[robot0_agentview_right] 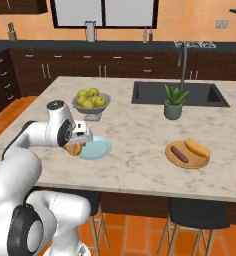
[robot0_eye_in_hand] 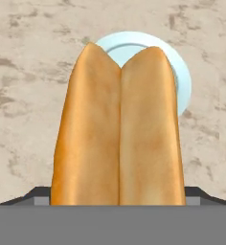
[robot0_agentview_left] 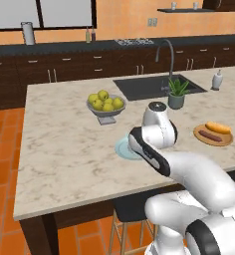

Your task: Place one bun and one sausage from the bowl on each plate.

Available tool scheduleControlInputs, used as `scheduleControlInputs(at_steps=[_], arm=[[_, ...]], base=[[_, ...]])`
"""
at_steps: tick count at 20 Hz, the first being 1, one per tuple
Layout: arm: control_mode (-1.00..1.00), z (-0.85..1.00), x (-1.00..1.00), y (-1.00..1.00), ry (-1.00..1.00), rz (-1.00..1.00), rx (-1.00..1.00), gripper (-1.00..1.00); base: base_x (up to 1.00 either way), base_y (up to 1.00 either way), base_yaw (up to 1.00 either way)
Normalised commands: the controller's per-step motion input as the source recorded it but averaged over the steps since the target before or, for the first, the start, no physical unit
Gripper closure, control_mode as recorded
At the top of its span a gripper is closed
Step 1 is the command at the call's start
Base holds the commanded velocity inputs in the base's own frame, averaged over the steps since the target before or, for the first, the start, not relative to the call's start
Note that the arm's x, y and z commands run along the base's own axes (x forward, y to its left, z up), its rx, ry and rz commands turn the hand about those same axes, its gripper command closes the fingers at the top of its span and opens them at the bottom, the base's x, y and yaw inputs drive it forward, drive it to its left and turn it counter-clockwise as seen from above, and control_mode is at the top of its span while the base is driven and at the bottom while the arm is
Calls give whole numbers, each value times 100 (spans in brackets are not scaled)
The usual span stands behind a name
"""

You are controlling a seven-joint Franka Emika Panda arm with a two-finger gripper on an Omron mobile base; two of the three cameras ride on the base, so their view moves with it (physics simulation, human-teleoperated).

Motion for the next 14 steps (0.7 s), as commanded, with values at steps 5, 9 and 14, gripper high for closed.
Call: scheduleControlInputs(at_steps=[5, 9, 14], arm=[[-100, 0, 100, -5, 36, 0, -2, 100], [-100, -8, 100, -13, 12, 0, 5, 100], [-100, -70, 100, -12, 1, 0, 0, 100]], base=[[0, 0, 0], [0, 0, 0], [0, 0, 0]])
